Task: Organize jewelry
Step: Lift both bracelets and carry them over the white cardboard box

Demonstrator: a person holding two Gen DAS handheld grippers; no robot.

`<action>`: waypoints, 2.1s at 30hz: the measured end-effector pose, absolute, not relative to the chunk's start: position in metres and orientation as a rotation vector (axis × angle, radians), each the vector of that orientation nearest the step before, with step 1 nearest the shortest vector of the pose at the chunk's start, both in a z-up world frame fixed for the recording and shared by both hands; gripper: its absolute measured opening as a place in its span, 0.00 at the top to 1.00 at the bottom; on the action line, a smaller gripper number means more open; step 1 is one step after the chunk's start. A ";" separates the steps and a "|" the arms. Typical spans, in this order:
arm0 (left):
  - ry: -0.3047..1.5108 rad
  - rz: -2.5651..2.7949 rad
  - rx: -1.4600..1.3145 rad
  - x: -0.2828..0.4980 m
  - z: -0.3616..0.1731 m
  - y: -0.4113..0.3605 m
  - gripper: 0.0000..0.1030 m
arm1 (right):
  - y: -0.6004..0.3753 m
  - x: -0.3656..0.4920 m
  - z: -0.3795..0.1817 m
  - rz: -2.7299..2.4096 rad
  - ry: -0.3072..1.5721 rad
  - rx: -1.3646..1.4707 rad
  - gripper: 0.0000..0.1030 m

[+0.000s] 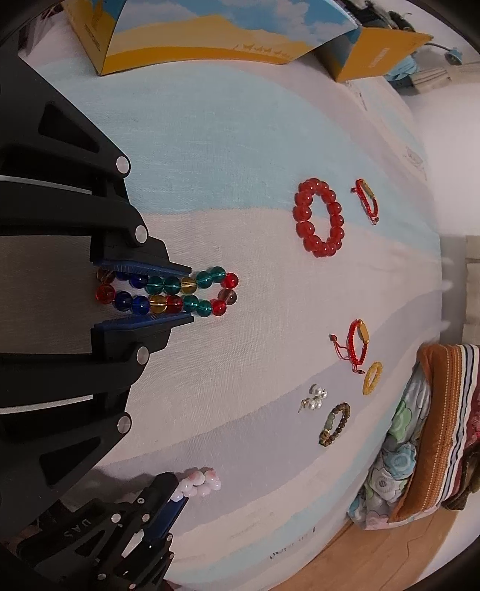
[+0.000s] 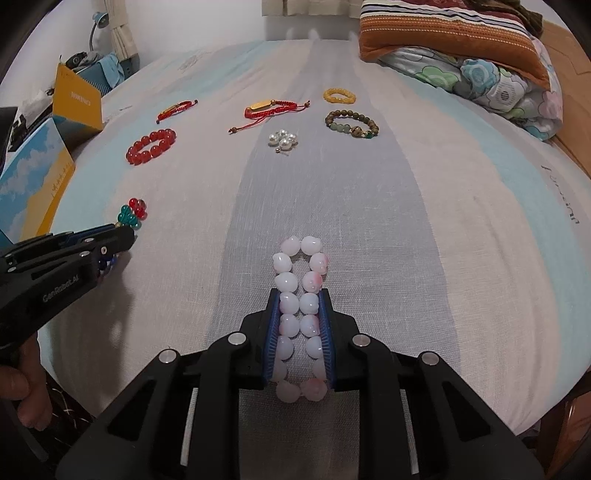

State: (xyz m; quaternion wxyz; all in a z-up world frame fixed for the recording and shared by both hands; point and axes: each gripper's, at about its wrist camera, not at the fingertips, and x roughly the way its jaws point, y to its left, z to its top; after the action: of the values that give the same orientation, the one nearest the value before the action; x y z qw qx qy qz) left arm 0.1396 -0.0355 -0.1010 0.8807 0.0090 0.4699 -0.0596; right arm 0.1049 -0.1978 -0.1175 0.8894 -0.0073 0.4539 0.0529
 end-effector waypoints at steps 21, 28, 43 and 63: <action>0.979 -0.145 -0.040 0.116 -0.069 -0.025 0.92 | -0.203 0.094 -0.076 0.075 0.885 0.009 0.81; 0.963 -0.132 -0.043 0.108 -0.052 -0.020 0.92 | -0.203 0.089 -0.060 0.067 0.868 0.012 0.81; 0.946 -0.101 -0.049 0.096 -0.018 0.001 0.92 | -0.190 0.085 -0.021 0.070 0.850 0.026 0.81; 0.868 -0.009 -0.065 0.084 0.059 0.063 0.92 | -0.142 0.090 0.037 0.105 0.821 0.028 0.81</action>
State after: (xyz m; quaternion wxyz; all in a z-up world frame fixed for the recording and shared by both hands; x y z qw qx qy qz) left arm 0.0838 0.0633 0.0586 0.9067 -0.0317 0.4206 -0.0044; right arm 0.0900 -0.1418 0.0374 0.9154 0.0134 0.3991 0.0512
